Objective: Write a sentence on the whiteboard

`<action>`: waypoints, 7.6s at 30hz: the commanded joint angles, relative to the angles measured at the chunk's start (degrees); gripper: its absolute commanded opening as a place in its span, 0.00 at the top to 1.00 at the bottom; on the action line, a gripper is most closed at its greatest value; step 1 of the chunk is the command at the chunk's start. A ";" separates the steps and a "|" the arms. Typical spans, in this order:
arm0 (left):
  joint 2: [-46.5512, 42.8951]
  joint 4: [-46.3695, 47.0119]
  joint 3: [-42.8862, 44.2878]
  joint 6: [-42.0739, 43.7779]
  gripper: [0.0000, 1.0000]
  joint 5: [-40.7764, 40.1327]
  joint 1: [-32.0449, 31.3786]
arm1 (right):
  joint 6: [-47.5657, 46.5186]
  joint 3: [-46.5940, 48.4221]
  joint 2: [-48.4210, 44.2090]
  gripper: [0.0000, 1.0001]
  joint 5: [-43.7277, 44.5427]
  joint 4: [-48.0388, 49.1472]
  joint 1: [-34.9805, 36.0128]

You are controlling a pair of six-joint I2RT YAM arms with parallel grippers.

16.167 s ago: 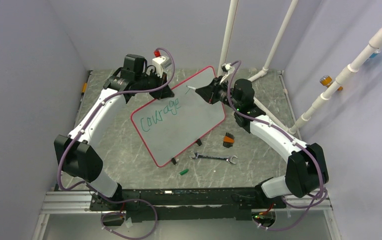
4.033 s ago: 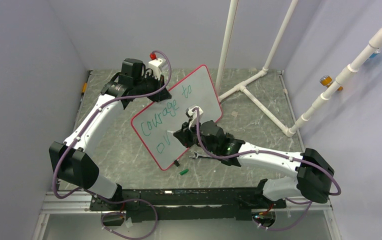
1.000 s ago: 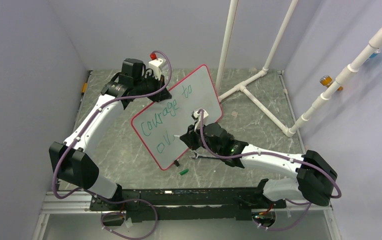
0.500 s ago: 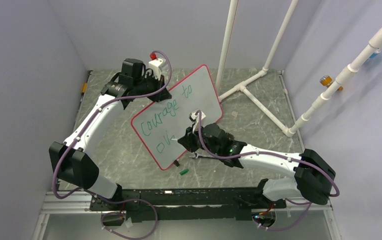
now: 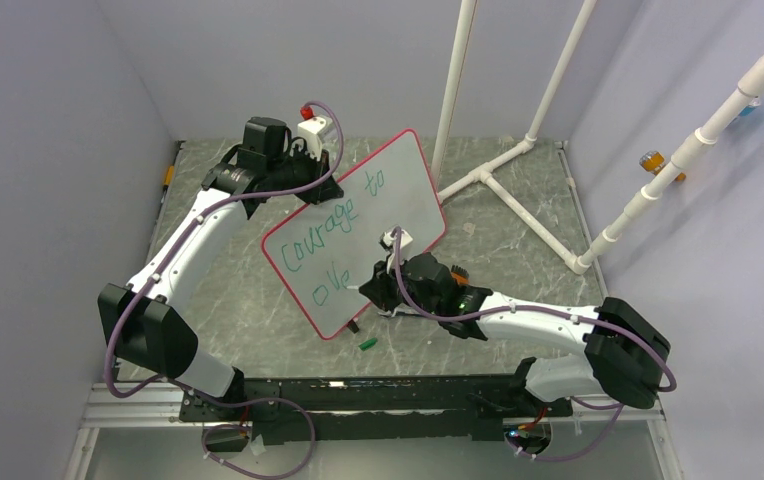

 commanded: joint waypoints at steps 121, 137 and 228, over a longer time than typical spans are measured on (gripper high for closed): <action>-1.00 -4.06 -1.19 7.33 1.00 -10.27 -0.71 | -0.48 -4.86 -1.77 1.00 5.50 8.44 -3.29; -0.43 -4.58 -0.84 7.45 1.00 -10.84 -0.71 | -0.04 -5.18 -2.65 1.00 3.70 7.50 -3.28; -1.31 -5.28 0.35 7.13 1.00 -9.93 -0.73 | -1.03 -7.59 -3.11 1.00 -8.12 9.67 -10.22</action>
